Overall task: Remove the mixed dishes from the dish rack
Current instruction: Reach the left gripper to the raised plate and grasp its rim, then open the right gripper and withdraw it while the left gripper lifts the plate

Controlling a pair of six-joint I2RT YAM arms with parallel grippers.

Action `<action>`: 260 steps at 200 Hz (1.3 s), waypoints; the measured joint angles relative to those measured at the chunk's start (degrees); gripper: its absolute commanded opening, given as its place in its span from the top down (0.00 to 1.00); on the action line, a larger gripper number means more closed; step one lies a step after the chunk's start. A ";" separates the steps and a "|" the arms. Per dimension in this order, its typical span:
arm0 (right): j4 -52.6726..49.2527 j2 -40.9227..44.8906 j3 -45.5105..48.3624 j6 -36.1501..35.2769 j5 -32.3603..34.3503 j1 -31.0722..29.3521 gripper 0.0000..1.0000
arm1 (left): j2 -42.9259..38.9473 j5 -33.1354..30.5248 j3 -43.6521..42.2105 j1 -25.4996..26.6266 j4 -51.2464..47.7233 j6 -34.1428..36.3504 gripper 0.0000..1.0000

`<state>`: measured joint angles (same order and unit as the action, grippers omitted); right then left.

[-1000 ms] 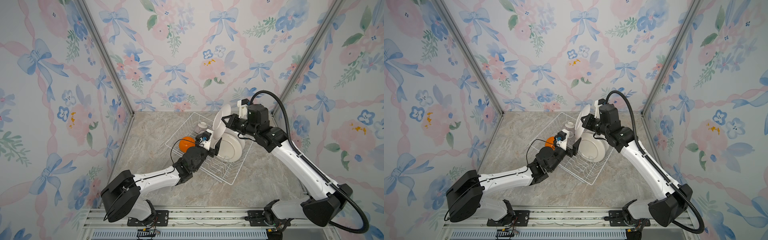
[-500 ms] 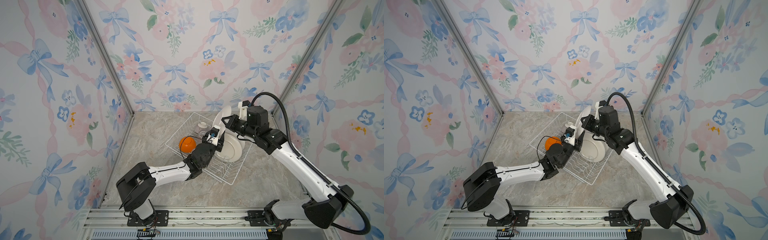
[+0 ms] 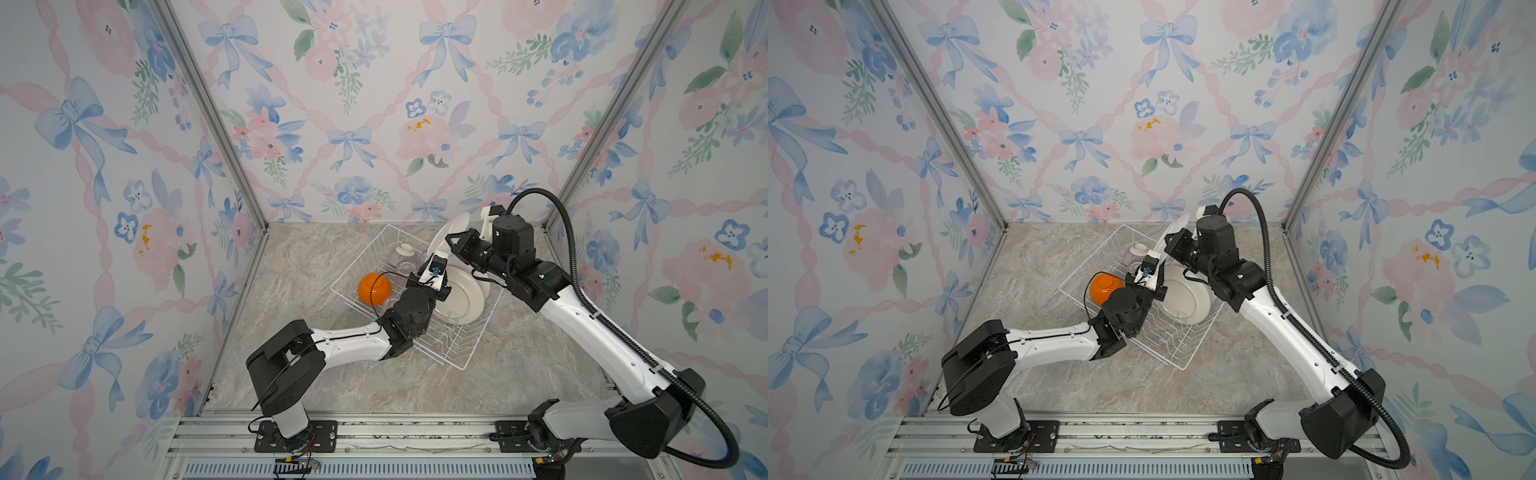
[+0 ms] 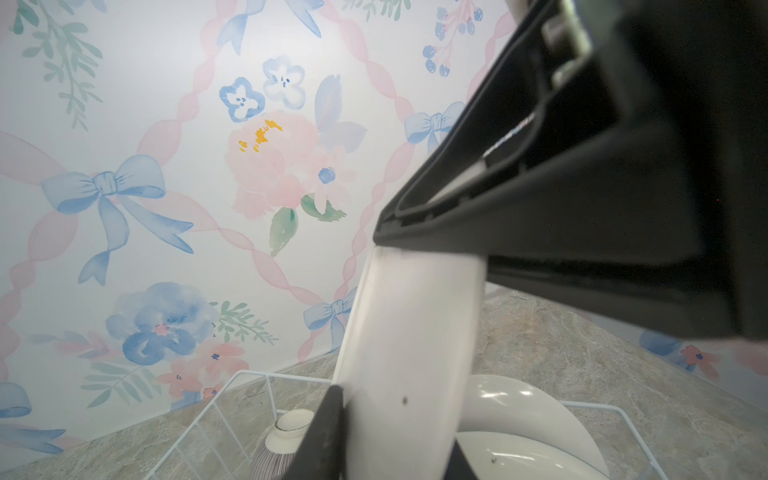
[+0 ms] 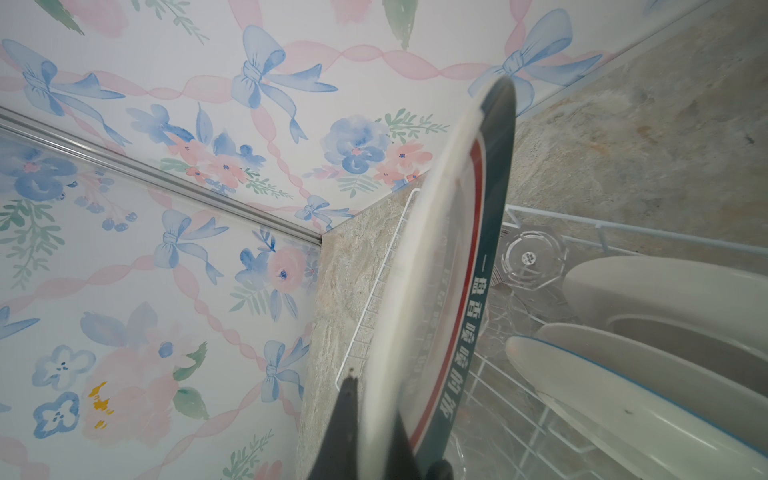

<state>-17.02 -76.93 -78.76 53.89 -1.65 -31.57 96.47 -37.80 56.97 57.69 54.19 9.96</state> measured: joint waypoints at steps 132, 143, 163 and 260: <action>3.93 0.48 1.66 2.38 -5.14 3.19 0.61 | 2.89 -8.72 3.34 -1.03 2.08 5.20 1.00; 4.35 1.16 2.01 2.58 -6.08 4.63 0.62 | 3.30 -9.27 3.10 -2.03 3.13 4.90 1.00; 4.26 2.80 3.56 2.49 -6.80 8.55 0.58 | 3.37 -10.49 2.05 -3.08 3.41 3.93 1.00; -2.01 9.03 7.67 -7.34 -7.10 14.25 0.36 | 1.36 -10.80 1.57 -8.76 -1.01 2.05 1.00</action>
<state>-19.03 -67.90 -71.09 46.54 -8.75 -17.32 97.82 -48.60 58.54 48.93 53.19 12.01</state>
